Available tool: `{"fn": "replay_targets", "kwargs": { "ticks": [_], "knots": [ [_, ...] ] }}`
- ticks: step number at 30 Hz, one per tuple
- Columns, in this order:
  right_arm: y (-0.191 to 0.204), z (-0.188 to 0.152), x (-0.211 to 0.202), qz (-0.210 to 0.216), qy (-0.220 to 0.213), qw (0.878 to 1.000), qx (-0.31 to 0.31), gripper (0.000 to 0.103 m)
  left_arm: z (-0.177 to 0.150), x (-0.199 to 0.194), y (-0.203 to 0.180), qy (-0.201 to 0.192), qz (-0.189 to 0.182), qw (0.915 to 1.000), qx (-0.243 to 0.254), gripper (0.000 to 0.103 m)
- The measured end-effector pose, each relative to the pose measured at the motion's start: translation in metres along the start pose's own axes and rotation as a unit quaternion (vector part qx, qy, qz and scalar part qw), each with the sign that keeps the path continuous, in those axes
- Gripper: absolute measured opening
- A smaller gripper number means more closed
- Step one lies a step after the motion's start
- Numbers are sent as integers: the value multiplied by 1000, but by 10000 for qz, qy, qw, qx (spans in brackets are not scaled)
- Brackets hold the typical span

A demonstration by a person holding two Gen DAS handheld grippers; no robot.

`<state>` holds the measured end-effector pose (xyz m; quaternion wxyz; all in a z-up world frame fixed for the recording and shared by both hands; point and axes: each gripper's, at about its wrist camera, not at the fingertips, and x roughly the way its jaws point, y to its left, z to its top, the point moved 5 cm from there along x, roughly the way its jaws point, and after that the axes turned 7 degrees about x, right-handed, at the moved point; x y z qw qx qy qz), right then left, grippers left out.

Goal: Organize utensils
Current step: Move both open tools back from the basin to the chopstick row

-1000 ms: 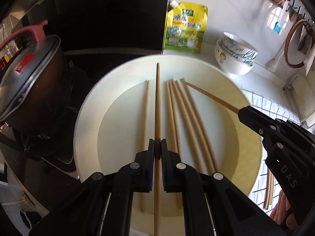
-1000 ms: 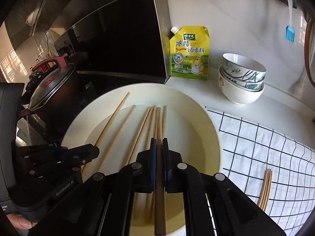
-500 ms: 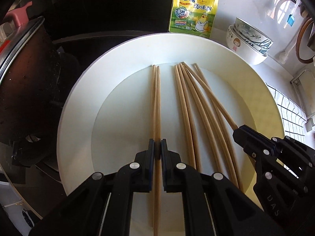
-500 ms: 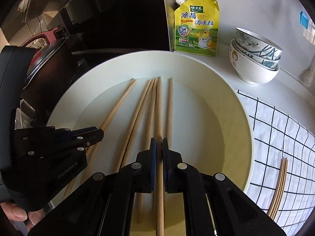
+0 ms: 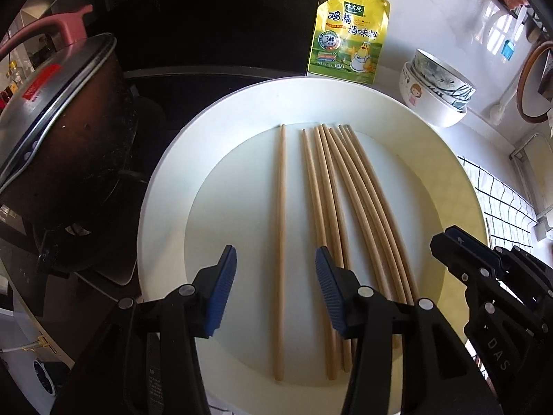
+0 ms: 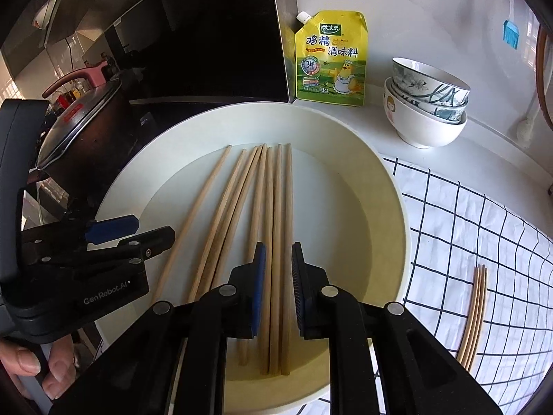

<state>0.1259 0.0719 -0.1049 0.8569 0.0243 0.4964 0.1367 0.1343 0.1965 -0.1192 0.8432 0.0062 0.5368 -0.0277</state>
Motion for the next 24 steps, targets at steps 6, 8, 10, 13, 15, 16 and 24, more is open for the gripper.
{"fn": "replay_targets", "kwargs": {
  "ticks": [6,8,10,13,15,16,24],
  "knots": [
    [-7,-6,-17,15,-89,9999,48,15,-10,-18,-8,-93,-1,10000,21,48],
    [-10,-9,-24,20,-124,9999,69,15,-12,-21,-12,-106,-5,9999,17,47],
    [-12,-12,-30,17,-150,9998,92,15,-14,-26,-16,-136,-4,9999,30,48],
    [-18,-17,-39,11,-181,9998,124,15,-18,-32,-24,-173,-16,9998,48,47],
    [-23,-20,-45,-2,-211,9997,138,15,-20,-36,-30,-193,-31,9998,63,47],
    [-25,-21,-48,-5,-222,9996,144,15,-21,-38,-33,-198,-34,9998,73,47],
    [-52,-38,-68,-69,-272,9993,232,20,-31,-46,-65,-209,-133,9996,160,47]
  ]
}}
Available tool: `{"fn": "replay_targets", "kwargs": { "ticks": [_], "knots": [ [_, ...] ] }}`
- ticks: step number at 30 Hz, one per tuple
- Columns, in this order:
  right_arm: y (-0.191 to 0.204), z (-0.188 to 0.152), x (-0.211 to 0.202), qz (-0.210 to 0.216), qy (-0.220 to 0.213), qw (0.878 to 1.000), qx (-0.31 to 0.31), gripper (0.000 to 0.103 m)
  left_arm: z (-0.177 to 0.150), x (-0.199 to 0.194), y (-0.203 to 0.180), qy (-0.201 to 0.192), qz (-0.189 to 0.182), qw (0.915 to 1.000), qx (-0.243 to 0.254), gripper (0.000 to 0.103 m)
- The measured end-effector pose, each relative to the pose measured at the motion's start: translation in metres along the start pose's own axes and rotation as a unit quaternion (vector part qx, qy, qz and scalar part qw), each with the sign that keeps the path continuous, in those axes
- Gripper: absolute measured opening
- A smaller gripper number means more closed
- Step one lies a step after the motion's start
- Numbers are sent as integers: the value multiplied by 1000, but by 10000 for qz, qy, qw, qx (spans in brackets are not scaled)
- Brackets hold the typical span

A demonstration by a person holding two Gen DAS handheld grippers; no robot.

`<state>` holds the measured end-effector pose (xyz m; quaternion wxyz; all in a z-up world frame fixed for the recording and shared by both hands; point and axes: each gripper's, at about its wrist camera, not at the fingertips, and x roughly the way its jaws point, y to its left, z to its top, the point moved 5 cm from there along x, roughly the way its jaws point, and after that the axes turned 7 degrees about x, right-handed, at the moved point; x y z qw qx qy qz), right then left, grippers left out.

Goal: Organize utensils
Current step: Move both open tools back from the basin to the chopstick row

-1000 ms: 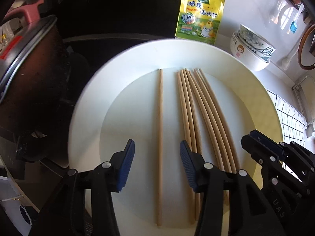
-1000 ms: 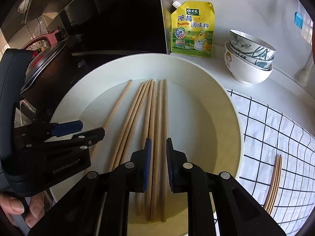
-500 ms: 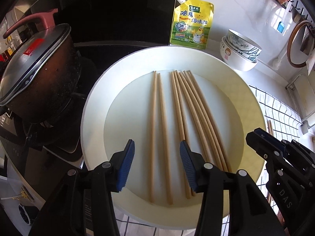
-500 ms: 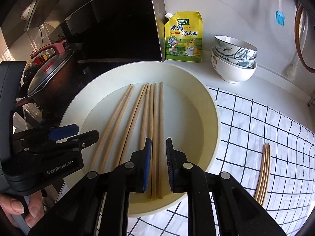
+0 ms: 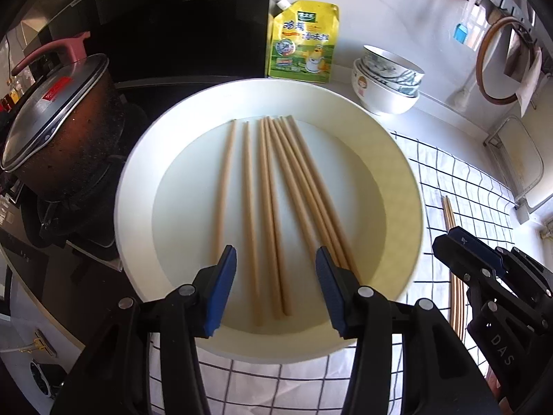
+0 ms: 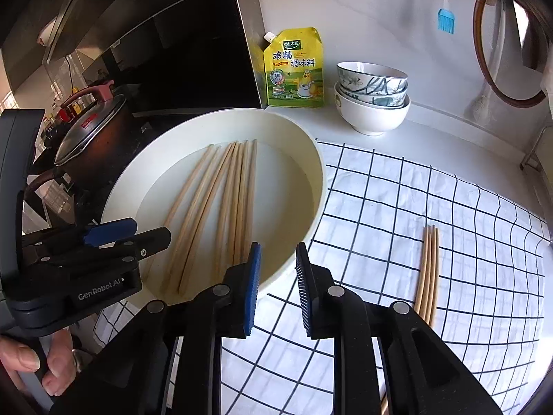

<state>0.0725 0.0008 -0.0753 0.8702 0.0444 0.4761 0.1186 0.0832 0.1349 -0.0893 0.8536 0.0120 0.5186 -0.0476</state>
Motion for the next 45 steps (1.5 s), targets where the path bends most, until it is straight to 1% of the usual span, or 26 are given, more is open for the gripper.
{"fn": "replay_targets", "kwargs": {
  "ticks": [9,15,21,22,23,24,25,27,35,38,40,45],
  "knots": [
    [-42,-18,-25,-202,-42,9996,179,21,-6,-4,-46,3,-152,9996,226,47],
    [-80,-34,-40,-396,-56,9984,396,23,-13,-4,-78,46,-275,9989,388,48],
    [-122,-56,-43,-589,53,9960,669,25,-24,-2,-109,97,-364,9977,569,48],
    [-128,-60,-42,-614,81,9955,715,25,-25,-3,-113,58,-334,9976,596,51],
    [-134,-64,-40,-645,108,9950,751,26,-27,-3,-117,28,-337,9975,621,61],
    [-139,-68,-39,-681,136,9945,778,27,-28,-3,-122,5,-372,9973,628,66],
    [-144,-72,-37,-715,171,9941,802,27,-29,-3,-125,-25,-381,9973,626,68],
    [-153,-79,-34,-755,225,9933,842,28,-31,-4,-134,-71,-390,9970,672,68],
    [-172,-95,-16,-738,412,9922,918,30,-36,-2,-158,-190,-448,9955,811,68],
    [-173,-96,-9,-703,430,9927,879,31,-39,4,-168,-158,-455,9948,897,69],
    [-173,-96,-5,-684,444,9931,844,34,-42,8,-174,-112,-461,9944,949,69],
    [-173,-95,3,-674,435,9937,785,34,-52,17,-183,-11,-449,9937,1028,72]
  ]
}}
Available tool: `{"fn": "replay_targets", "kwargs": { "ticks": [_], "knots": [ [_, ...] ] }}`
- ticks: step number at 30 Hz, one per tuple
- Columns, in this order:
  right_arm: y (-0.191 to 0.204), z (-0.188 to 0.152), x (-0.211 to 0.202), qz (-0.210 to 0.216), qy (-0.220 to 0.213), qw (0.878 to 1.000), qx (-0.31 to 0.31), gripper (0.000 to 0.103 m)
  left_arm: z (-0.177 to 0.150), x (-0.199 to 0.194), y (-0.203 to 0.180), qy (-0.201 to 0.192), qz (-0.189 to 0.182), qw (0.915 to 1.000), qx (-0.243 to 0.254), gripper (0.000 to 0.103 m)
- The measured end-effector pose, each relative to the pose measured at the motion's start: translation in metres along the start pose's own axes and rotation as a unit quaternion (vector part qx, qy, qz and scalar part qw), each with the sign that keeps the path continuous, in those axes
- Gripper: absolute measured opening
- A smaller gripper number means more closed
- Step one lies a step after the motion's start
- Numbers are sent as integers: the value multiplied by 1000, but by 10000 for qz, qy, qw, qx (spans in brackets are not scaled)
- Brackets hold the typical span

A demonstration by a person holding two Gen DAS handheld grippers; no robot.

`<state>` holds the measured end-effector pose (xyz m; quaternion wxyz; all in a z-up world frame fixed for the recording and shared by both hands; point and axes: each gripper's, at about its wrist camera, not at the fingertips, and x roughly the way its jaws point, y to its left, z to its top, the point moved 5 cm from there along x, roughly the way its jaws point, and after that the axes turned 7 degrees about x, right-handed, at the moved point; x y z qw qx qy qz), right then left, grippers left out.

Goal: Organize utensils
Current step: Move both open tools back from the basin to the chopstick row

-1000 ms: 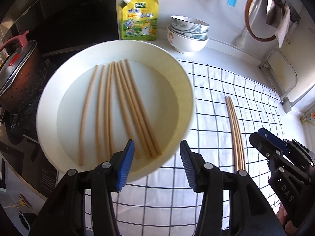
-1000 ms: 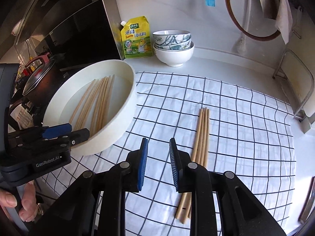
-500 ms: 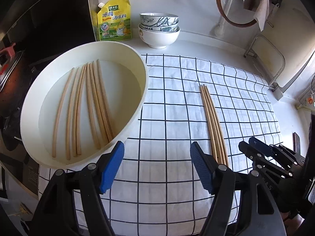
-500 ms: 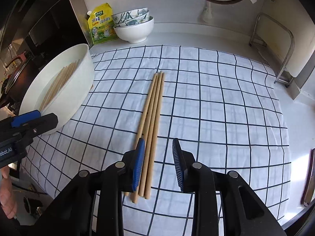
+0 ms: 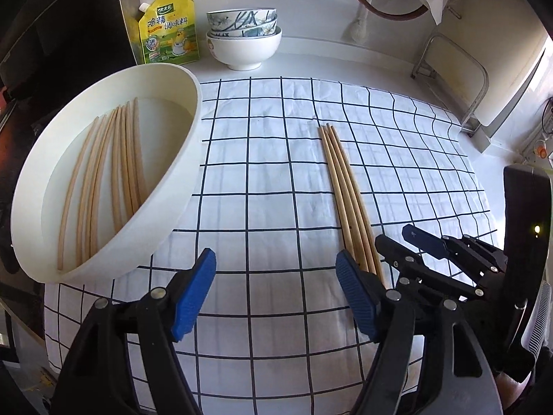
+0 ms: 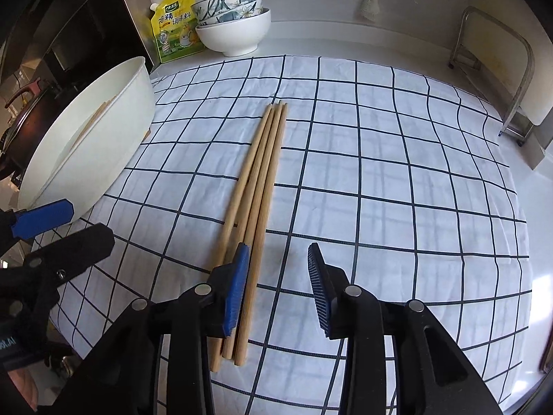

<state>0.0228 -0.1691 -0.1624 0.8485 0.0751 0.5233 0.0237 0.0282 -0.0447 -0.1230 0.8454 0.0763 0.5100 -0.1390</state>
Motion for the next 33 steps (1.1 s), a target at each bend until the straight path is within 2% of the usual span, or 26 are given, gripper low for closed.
{"fn": "replay_targets", "kwargs": {
  "ticks": [4,10,21,33],
  "knots": [
    [0,-1,4,9,29,10000,-22,34,-7,4,-1,63,-6,10000,-72,78],
    [-1,-4,7,-5,41,10000,-78,34,-15,9,2,148,72,9998,-151,79],
    [-15,-5,2,-114,-42,9999,-66,35,-10,18,0,108,145,9995,-275,79],
    [-52,-5,-5,-187,-184,9995,181,36,-1,48,-20,171,54,9994,-290,79]
  ]
}}
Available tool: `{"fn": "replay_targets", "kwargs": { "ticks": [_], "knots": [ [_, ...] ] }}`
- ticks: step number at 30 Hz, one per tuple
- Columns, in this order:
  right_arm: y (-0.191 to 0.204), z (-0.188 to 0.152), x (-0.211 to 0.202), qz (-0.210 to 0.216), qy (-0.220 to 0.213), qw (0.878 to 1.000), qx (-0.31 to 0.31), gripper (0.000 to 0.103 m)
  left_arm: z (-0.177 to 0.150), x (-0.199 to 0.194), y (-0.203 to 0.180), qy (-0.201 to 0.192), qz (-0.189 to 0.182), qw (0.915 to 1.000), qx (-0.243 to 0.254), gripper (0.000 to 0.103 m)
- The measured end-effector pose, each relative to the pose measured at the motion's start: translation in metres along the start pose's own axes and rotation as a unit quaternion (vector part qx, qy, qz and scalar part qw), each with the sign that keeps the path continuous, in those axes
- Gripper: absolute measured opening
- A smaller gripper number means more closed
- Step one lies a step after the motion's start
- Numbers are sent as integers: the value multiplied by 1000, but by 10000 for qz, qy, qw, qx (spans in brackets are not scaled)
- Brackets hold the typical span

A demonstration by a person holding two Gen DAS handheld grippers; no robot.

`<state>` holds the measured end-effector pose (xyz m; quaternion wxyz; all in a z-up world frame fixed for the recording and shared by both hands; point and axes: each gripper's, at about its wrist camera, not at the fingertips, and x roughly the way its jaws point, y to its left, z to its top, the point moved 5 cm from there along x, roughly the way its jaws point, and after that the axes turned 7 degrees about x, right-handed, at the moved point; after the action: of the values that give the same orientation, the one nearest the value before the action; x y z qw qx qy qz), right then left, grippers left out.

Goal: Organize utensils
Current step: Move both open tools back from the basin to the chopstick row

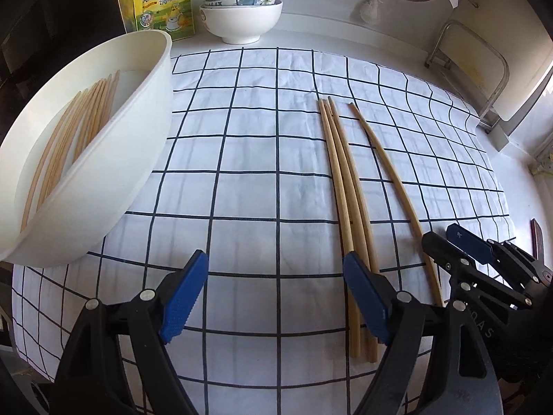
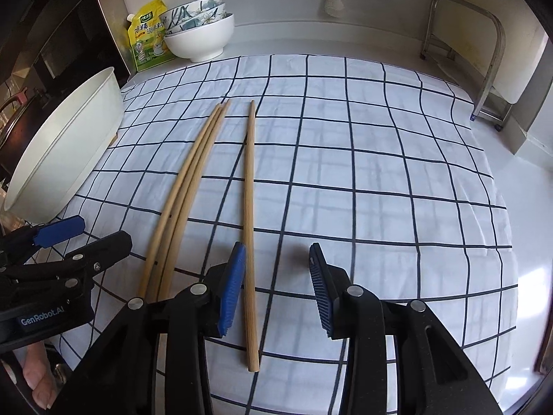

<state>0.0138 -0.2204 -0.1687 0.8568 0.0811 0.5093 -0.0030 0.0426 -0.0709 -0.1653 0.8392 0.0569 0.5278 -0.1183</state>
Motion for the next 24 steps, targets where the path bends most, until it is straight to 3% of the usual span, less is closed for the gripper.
{"fn": "replay_targets", "kwargs": {
  "ticks": [15,24],
  "knots": [
    [-8,0,-7,152,-113,9998,61,37,7,22,-14,48,206,9996,212,80],
    [-2,2,1,162,-65,9998,-57,37,3,22,3,87,431,9990,70,80]
  ]
}}
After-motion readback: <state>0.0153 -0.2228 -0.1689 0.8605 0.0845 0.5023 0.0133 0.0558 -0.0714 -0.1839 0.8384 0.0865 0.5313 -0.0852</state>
